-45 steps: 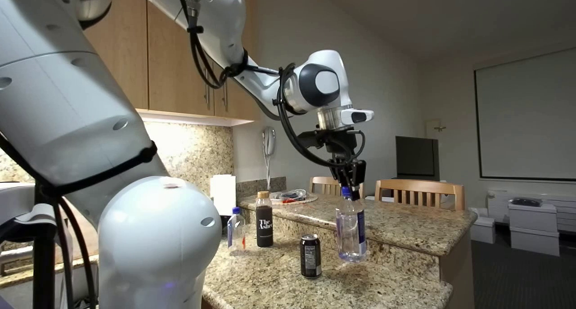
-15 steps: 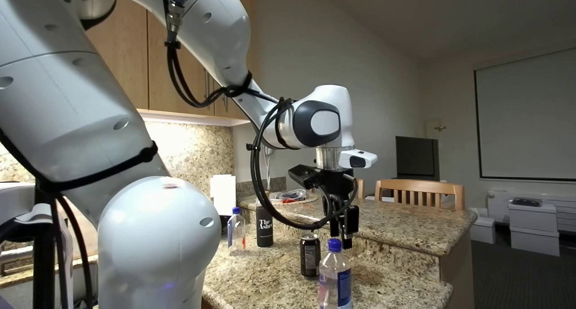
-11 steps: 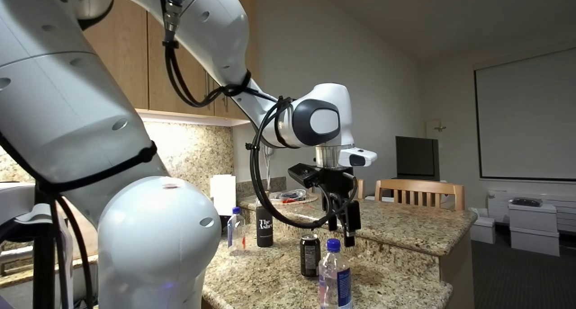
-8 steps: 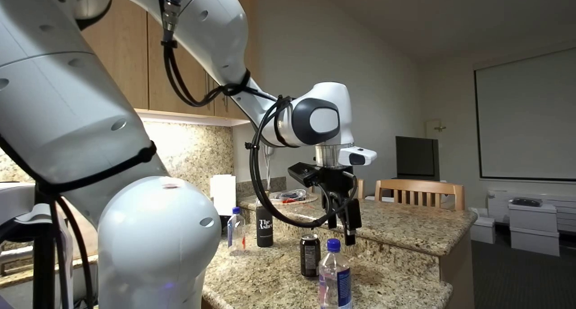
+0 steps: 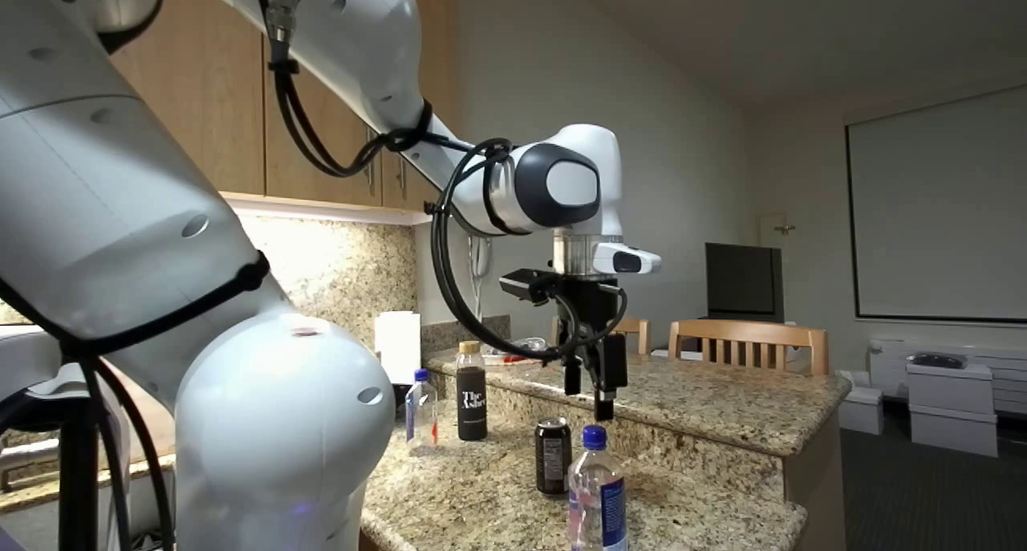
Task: Move the water bottle to the right.
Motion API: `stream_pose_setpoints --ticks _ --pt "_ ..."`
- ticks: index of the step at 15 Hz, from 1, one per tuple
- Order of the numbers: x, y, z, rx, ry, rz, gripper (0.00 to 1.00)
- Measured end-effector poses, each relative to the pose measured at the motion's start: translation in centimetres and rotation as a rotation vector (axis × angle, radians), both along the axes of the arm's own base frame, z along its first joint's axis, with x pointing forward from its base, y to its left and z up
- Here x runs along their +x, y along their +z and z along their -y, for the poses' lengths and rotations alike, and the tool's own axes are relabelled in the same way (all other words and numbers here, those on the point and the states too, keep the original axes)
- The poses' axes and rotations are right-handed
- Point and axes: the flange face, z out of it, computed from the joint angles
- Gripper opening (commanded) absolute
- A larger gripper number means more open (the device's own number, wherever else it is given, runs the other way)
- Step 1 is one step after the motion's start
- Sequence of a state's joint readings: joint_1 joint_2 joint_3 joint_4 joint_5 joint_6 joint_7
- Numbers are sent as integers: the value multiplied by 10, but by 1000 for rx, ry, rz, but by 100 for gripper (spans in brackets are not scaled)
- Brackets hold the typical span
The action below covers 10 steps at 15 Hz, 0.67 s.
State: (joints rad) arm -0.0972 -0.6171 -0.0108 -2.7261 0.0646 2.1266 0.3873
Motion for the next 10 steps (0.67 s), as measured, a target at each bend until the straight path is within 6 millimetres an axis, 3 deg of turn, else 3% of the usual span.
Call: stream_pose_setpoints --ticks 5,10 --pt "1 34 -19 -12 83 -39 100" --pt "8 50 -40 -47 266 -12 100"
